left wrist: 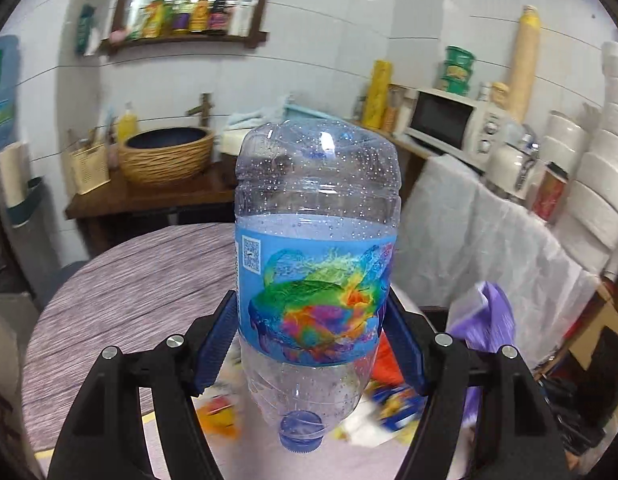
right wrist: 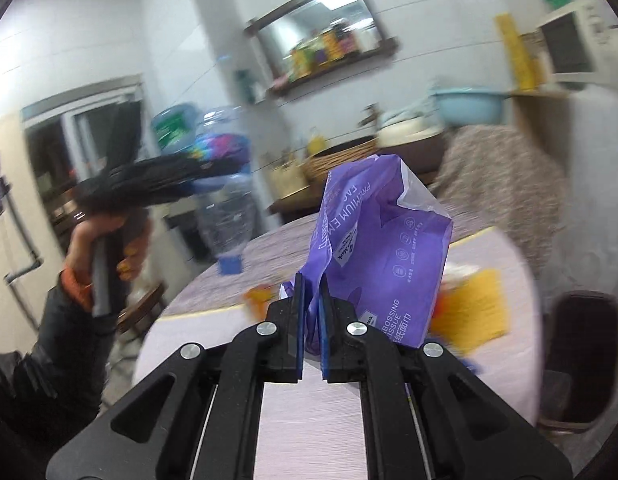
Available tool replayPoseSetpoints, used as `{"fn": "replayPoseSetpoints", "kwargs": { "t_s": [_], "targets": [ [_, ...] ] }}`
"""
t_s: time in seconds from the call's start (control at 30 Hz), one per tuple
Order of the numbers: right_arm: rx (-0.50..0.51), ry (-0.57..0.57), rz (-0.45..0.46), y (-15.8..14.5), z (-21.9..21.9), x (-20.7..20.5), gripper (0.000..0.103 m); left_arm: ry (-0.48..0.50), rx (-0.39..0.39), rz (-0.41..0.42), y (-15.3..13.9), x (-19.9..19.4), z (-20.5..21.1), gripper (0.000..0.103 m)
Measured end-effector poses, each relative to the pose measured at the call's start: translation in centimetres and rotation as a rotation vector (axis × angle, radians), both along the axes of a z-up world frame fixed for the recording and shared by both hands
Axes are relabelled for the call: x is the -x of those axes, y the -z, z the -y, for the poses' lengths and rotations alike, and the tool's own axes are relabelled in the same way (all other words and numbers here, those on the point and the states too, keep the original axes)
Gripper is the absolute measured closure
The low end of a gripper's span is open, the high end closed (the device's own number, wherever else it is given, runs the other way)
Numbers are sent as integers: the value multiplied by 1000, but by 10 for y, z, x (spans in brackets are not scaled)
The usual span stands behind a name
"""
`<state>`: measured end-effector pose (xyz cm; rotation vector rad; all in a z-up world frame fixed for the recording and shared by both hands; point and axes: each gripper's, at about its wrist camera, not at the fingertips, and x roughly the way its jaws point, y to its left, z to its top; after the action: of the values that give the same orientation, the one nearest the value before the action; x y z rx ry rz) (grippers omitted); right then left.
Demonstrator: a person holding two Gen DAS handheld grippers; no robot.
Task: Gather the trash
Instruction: 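Carry both items to the black bin and open both tools to drop them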
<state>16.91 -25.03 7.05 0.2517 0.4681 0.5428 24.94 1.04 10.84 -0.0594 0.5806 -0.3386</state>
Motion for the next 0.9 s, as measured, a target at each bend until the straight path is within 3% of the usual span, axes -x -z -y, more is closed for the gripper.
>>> {"fn": "replayPoseSetpoints", "kwargs": {
  "t_s": [0.17,0.27,0.37,0.5,0.63,0.7,0.83,0.9],
  "targets": [
    [10,235,-58,19,84,-27,97,140,13,-13,2,-20,77,34],
    [-21,333,-159,50,130,-55,97,213,20,-36,10,-24,121,34],
    [-16,417,-270,90,167,-85,97,264,26,-66,18,-31,156,34],
    [12,494,-441,165,203,-123,97,308,23,-103,31,-39,195,34],
    [-65,496,-590,238,230,-152,96,343,15,-143,49,-47,234,34],
    [-53,521,-625,262,234,-157,96,352,11,-175,63,-52,252,34],
    [-32,537,-679,294,242,-166,86,357,-17,-237,91,-63,290,34],
    [-27,535,-698,298,243,-172,70,364,-23,-268,105,-67,302,34]
  ]
}}
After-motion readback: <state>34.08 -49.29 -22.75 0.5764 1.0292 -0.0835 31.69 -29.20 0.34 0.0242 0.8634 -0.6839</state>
